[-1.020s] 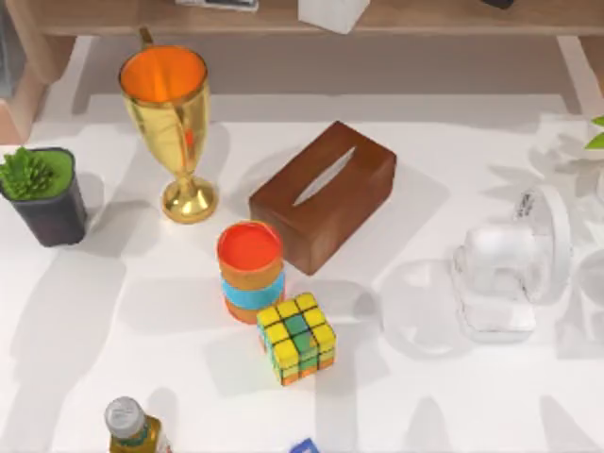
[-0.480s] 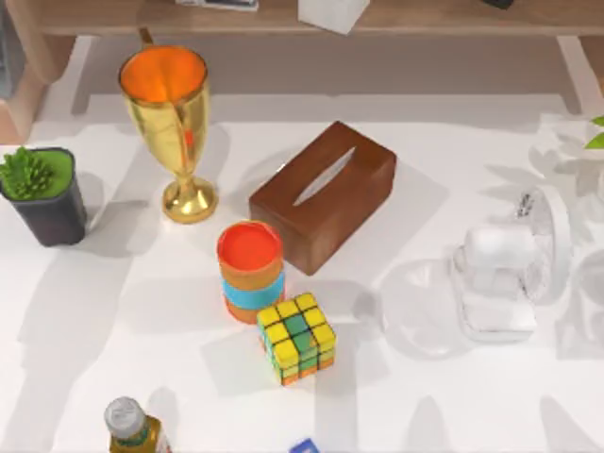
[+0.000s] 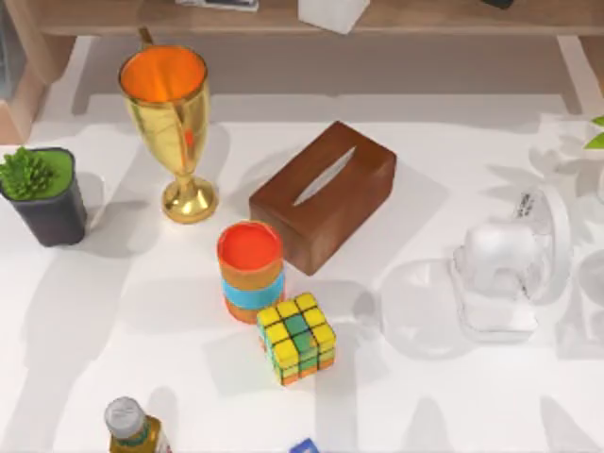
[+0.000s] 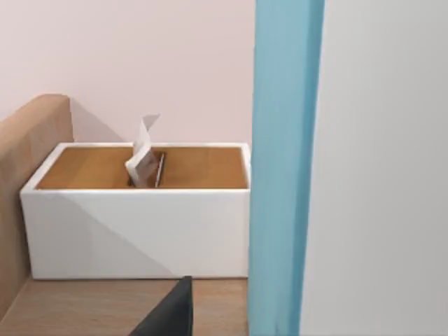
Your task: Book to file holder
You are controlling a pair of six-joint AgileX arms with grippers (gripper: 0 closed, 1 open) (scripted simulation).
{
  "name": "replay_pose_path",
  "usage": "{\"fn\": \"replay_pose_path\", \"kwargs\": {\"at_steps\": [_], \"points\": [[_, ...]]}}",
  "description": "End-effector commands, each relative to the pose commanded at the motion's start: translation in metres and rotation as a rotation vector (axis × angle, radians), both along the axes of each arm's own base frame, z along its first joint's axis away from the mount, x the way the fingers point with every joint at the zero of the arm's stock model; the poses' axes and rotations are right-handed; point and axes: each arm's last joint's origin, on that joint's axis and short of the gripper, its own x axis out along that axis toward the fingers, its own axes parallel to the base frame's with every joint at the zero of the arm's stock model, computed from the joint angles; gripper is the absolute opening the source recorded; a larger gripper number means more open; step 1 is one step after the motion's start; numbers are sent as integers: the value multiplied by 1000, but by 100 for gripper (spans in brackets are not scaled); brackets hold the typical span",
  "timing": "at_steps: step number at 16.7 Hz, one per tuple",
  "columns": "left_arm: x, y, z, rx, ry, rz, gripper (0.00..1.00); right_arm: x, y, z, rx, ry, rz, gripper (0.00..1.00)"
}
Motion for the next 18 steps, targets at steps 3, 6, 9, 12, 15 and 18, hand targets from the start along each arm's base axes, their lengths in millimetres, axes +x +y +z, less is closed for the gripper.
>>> {"fn": "replay_pose_path", "kwargs": {"at_steps": [3, 6, 9, 12, 15, 18], "points": [[0, 0, 0, 0, 0, 0, 47, 0, 0, 0, 0, 0, 0, 100], [0, 0, 0, 0, 0, 0, 25, 0, 0, 0, 0, 0, 0, 100], [0, 0, 0, 0, 0, 0, 2, 0, 0, 0, 0, 0, 0, 100], [0, 0, 0, 0, 0, 0, 0, 0, 0, 0, 0, 0, 0, 100], [0, 0, 0, 0, 0, 0, 0, 0, 0, 0, 0, 0, 0, 100], [-1, -1, 1, 1, -1, -2, 0, 0, 0, 0, 0, 0, 0, 100]]}}
